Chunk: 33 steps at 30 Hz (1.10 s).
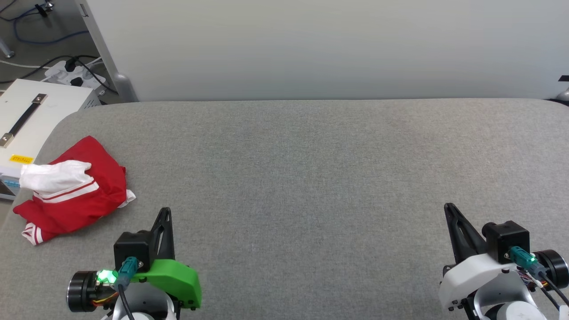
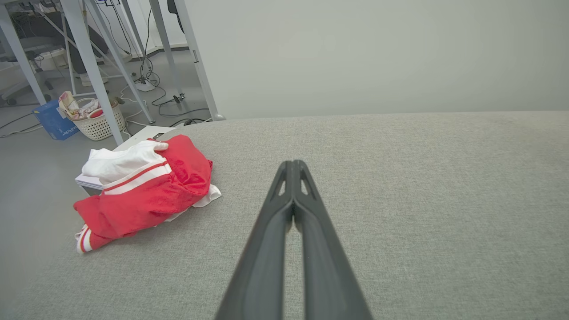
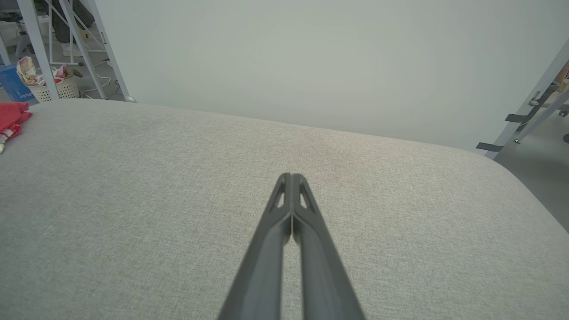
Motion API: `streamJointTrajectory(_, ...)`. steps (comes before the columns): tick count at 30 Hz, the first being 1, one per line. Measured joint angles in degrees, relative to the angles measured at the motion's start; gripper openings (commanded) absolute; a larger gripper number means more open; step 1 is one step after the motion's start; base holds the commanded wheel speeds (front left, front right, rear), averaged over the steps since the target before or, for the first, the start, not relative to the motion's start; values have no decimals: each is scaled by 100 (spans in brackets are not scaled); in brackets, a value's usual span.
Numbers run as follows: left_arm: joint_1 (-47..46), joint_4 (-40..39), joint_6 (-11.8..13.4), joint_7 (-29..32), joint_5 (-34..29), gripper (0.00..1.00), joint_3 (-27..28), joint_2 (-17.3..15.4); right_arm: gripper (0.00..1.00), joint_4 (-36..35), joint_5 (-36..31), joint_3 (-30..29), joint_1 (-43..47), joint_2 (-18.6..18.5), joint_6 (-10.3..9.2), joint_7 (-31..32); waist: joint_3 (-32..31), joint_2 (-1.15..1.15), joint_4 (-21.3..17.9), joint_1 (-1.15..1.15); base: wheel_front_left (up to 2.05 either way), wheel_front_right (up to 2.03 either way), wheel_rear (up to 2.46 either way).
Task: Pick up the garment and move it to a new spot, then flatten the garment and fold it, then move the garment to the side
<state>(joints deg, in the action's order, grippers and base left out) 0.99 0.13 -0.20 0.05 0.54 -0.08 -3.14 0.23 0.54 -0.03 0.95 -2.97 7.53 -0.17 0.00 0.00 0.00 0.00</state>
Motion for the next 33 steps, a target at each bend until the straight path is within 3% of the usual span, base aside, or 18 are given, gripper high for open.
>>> streamJointTrajectory(33,0,0,0,0,0,0,0,0,0,0,0,-1,0,1,0,1,0,0,0,0,0,0,0)
